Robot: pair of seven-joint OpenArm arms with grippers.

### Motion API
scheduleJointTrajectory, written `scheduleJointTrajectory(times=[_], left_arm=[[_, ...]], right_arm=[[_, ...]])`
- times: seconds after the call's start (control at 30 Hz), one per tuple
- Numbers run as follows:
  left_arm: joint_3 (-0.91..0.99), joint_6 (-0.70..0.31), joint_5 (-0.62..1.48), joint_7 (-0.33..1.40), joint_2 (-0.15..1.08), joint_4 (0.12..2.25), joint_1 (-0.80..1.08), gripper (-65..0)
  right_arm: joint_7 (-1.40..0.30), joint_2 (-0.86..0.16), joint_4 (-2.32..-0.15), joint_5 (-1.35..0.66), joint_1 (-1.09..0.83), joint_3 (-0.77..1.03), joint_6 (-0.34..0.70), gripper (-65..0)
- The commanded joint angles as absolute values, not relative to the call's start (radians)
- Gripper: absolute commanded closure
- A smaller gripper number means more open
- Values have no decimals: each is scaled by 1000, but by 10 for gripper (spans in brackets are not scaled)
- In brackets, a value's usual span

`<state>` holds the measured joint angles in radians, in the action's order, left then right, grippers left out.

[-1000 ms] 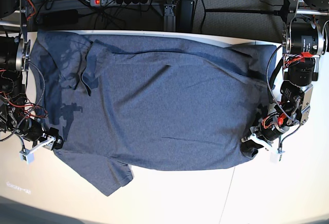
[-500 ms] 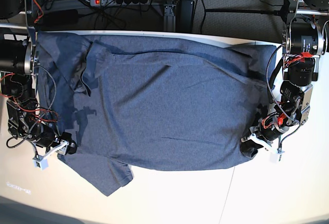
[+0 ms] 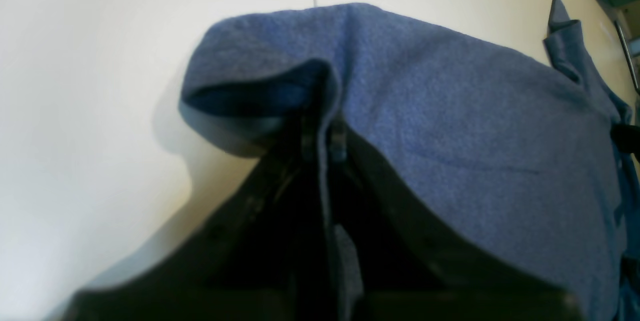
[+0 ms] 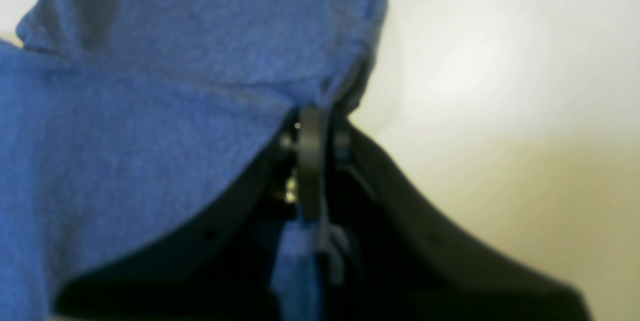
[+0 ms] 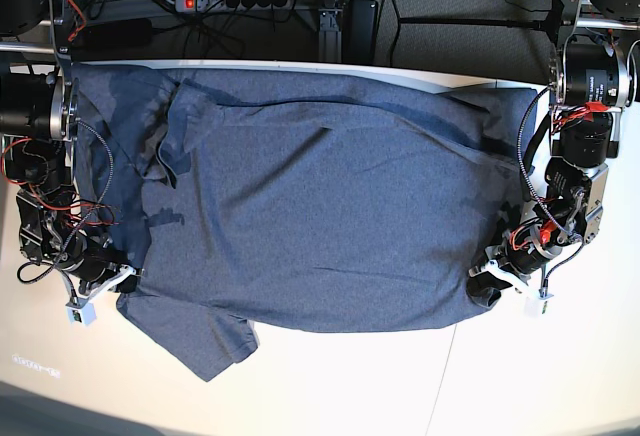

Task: Fold the T-shirt properly
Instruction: 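Lift both held edges and fold them toward the shirt's collar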

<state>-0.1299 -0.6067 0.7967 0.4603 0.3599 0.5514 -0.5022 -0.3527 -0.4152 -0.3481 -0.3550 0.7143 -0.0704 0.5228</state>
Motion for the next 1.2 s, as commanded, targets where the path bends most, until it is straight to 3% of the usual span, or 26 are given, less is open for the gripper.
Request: scheduleJointTrajectory(times=[0.0,0.9,1.17], left_arm=[[-132,-622,765,505,366,554,-515,0],[-131,-652,793,519,419,554,-651,0],[-131,-664,869,607,468,554,-650,0]], right_arm=[[-400,-421,-356,-315,722,-74,550,0],[-405,-516,-555,-401,722,-74,558,0],[-472,-532,-561,-483,719,-74,559,0]])
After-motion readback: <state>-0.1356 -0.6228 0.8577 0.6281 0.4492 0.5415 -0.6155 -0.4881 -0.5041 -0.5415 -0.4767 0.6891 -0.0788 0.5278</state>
